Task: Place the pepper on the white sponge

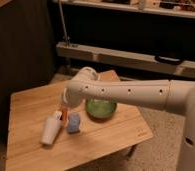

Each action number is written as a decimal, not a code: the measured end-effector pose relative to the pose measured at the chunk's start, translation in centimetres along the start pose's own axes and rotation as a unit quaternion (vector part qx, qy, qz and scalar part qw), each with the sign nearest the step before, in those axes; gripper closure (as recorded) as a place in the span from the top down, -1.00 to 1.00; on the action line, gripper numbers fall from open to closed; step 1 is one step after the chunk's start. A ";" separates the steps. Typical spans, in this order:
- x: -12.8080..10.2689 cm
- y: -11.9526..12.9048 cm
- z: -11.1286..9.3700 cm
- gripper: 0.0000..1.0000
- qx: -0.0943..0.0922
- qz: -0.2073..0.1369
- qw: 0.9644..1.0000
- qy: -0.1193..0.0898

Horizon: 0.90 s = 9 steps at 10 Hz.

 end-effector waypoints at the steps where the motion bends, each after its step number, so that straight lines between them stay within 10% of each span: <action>1: 0.2 -0.2 0.1 -1.00 0.000 -0.014 1.000 -0.001; 9: -0.8 3.7 7.7 -1.00 -0.027 0.041 0.998 -0.028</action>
